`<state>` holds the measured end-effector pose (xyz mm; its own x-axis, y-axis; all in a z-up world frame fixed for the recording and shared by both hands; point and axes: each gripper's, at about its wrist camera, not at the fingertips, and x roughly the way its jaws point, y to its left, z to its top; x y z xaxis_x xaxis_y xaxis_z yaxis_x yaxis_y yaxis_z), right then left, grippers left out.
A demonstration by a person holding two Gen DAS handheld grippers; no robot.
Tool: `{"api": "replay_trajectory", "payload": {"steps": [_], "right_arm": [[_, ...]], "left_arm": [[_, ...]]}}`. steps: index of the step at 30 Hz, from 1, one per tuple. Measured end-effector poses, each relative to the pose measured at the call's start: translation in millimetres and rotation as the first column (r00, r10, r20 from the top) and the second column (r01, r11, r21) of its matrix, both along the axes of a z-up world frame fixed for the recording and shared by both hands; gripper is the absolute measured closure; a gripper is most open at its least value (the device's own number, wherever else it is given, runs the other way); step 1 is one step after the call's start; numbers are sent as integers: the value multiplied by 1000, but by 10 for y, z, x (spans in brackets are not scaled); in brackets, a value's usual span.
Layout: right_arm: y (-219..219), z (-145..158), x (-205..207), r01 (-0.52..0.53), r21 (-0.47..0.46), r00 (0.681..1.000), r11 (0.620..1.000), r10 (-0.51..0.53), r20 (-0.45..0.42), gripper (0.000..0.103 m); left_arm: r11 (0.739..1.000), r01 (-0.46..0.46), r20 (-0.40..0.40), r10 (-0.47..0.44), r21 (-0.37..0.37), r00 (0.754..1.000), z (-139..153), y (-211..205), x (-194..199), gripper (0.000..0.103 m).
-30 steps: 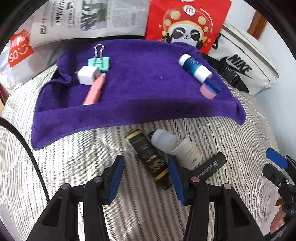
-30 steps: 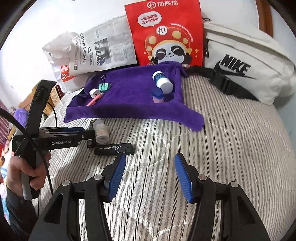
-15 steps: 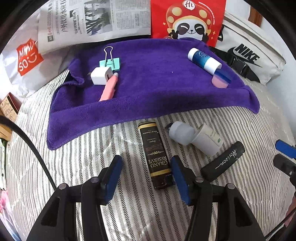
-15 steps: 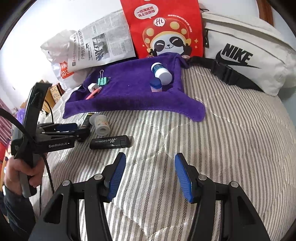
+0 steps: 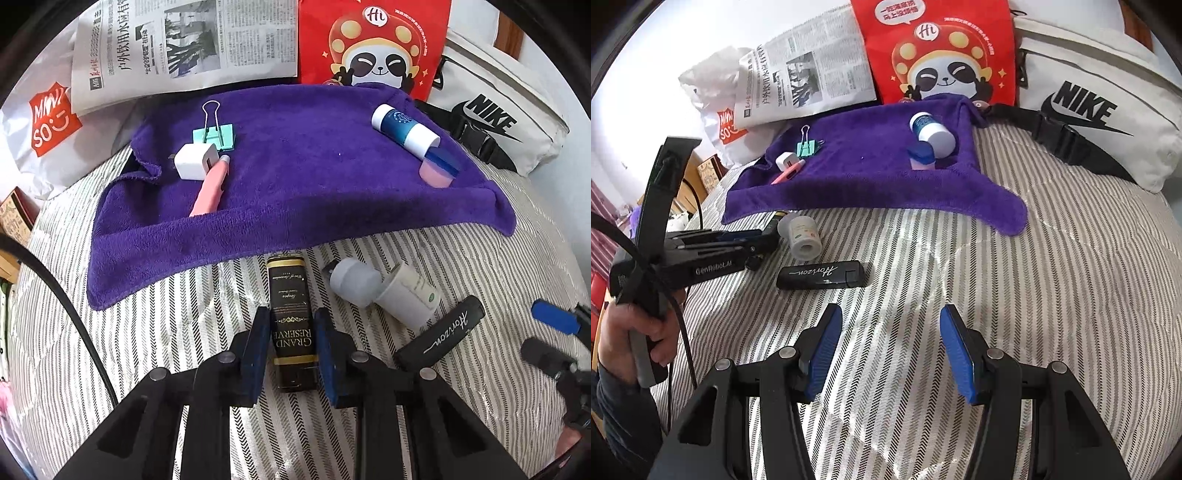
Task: Organize rigid objects
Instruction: 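Close the right tool on the black Horizon case while the left tool holds the box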
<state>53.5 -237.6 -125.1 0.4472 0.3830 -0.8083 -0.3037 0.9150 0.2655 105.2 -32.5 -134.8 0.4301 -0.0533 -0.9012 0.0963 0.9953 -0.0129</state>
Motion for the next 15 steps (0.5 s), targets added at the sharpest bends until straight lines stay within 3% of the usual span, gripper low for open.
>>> {"api": "replay_trajectory", "payload": {"steps": [8, 12, 15], "right_arm": [[253, -98, 48, -87, -12, 996, 996, 86, -3, 48], [427, -139, 133, -156, -85, 988, 984, 157, 11, 47], [518, -153, 207, -217, -130, 975, 967, 221, 15, 41]], "left_arm": [[1000, 30, 8, -30, 1, 1000, -7, 38, 6, 79], [999, 41, 13, -41, -3, 999, 7, 167, -141, 79], [999, 40, 19, -40, -25, 999, 14, 253, -209, 79]]}}
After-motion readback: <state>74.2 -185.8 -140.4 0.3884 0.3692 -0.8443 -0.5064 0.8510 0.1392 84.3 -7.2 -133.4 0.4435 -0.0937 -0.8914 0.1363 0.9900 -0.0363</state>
